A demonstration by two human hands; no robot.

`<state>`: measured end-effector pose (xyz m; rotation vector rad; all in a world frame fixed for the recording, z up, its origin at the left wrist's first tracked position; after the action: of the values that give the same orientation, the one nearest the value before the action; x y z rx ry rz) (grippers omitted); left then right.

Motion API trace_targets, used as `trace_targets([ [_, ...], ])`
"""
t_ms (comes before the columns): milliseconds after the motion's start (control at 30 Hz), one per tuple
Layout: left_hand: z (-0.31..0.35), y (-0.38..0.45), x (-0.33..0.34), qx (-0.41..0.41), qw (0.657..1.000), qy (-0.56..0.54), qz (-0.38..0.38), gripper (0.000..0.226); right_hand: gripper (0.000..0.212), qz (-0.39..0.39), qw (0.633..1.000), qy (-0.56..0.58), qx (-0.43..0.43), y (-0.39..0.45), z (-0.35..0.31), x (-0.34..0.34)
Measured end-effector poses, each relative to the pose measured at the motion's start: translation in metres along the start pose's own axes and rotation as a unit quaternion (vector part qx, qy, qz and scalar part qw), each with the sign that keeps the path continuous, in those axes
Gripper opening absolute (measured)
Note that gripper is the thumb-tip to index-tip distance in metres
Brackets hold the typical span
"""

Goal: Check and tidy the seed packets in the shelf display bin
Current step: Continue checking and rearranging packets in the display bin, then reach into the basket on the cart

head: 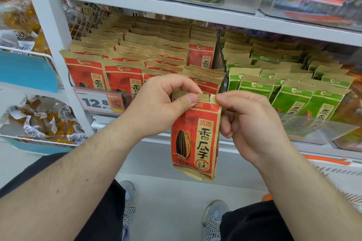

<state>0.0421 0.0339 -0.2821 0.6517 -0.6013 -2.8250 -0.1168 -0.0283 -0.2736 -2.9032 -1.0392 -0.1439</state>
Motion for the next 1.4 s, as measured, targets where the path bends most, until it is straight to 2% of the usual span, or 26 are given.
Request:
trace_targets([
  [233, 0.001, -0.001, -0.001, -0.007, 1.0, -0.004, -0.002, 0.013, 0.034, -0.001, 1.0, -0.003, -0.003, 0.003, 0.003, 0.0],
  [367, 0.002, -0.001, -0.002, -0.011, 1.0, 0.009, 0.002, 0.017, 0.019, -0.012, 0.999, -0.036, -0.014, 0.004, 0.005, -0.002],
  [633, 0.013, 0.002, 0.001, -0.012, 0.998, 0.055, -0.008, 0.024, 0.017, 0.016, 0.991, -0.124, -0.056, 0.001, -0.013, -0.01],
  [733, 0.022, 0.014, 0.007, -0.004, 0.999, 0.042, -0.007, 0.025, 0.02, 0.006, 0.986, -0.167, -0.021, -0.01, -0.022, -0.023],
  [867, 0.039, 0.04, 0.029, 0.016, 1.0, -0.012, 0.003, 0.026, 0.017, -0.022, 0.972, -0.223, 0.068, -0.037, -0.028, -0.045],
  [1033, 0.059, 0.068, 0.075, 0.001, 0.998, -0.056, -0.039, 0.023, 0.02, 0.078, 0.969, -0.219, 0.087, -0.076, -0.039, -0.079],
  [1167, 0.076, 0.084, 0.119, -0.043, 0.991, -0.101, -0.079, 0.018, 0.024, 0.081, 0.963, -0.233, 0.11, -0.107, -0.045, -0.108],
  [1300, 0.085, 0.094, 0.177, -0.084, 0.979, -0.148, -0.113, 0.007, 0.019, 0.15, 0.954, -0.232, 0.114, -0.135, -0.034, -0.153],
  [1400, 0.08, 0.094, 0.217, -0.131, 0.967, -0.16, -0.152, 0.031, 0.023, 0.181, 0.952, -0.217, 0.119, -0.154, -0.021, -0.19],
])
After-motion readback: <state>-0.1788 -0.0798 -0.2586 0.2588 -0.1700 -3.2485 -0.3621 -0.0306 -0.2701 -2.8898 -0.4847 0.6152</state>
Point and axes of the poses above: each hand's wrist, its own y-axis towards the middle knuckle, its own x-axis out of the palm, z = x × y, the point moved 2 cm from there along y, towards the middle knuckle, and after that the axes turned 6 degrees about -z, right-handed, at the moved point
